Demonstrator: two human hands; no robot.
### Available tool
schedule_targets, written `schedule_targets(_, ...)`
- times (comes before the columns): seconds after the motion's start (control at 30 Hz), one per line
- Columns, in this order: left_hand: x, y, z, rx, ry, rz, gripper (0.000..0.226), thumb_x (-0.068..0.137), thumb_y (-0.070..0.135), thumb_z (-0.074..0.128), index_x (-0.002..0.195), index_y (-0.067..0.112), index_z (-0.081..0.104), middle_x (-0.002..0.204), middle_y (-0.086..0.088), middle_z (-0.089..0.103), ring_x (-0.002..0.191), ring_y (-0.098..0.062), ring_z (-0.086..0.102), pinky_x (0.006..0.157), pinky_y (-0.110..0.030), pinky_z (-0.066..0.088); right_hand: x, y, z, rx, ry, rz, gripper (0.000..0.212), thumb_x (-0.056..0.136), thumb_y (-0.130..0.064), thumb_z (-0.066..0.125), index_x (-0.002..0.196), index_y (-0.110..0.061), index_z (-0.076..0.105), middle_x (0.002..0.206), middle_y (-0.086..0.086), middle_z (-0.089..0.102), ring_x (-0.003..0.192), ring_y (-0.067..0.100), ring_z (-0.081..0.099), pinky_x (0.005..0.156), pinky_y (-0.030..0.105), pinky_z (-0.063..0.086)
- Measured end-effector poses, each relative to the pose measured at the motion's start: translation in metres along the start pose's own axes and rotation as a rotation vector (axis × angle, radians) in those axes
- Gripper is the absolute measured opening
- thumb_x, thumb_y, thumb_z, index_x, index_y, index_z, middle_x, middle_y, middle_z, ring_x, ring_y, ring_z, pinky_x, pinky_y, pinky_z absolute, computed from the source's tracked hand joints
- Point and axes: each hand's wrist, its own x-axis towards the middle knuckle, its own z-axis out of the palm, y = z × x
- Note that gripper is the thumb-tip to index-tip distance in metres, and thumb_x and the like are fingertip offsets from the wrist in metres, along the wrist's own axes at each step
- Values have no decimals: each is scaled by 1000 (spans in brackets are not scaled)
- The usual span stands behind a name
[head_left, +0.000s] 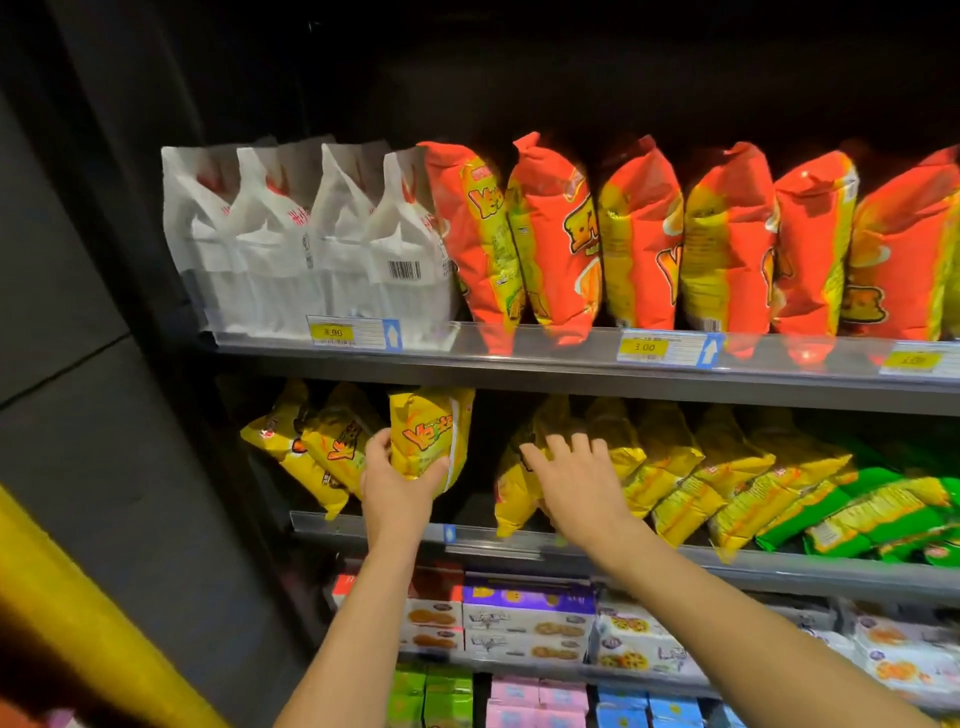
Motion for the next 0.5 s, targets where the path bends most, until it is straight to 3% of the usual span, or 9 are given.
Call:
schedule_targets(0.13, 14, -5, 17, -5, 57, -34, 84, 79, 41, 91, 145, 23, 42, 130, -7, 63, 118, -31, 63, 94, -49, 55, 3, -1, 3, -39, -26, 13, 68, 98, -15, 66, 158, -22, 35, 144, 13, 54, 129, 38, 53, 101, 47, 44)
schedule_targets(0.3, 24, -14, 33, -31, 91, -135, 82, 80, 36, 90, 144, 16, 42, 129, -11, 63, 117, -35, 62, 92, -48, 53, 5, -1, 1, -38, -40, -12, 58, 90, -13, 74, 145, -22, 55, 121, 10, 67, 108, 34, 65, 84, 43, 50)
schedule_targets(0.5, 36, -23, 40, -30, 142, -214, 75, 79, 31, 89, 136, 15, 44, 131, -13, 61, 117, -41, 62, 94, -57, 55, 9, 2, 0, -44, 25, -8, 48, 96, -13, 67, 142, -21, 54, 120, 9, 67, 107, 34, 67, 83, 42, 49)
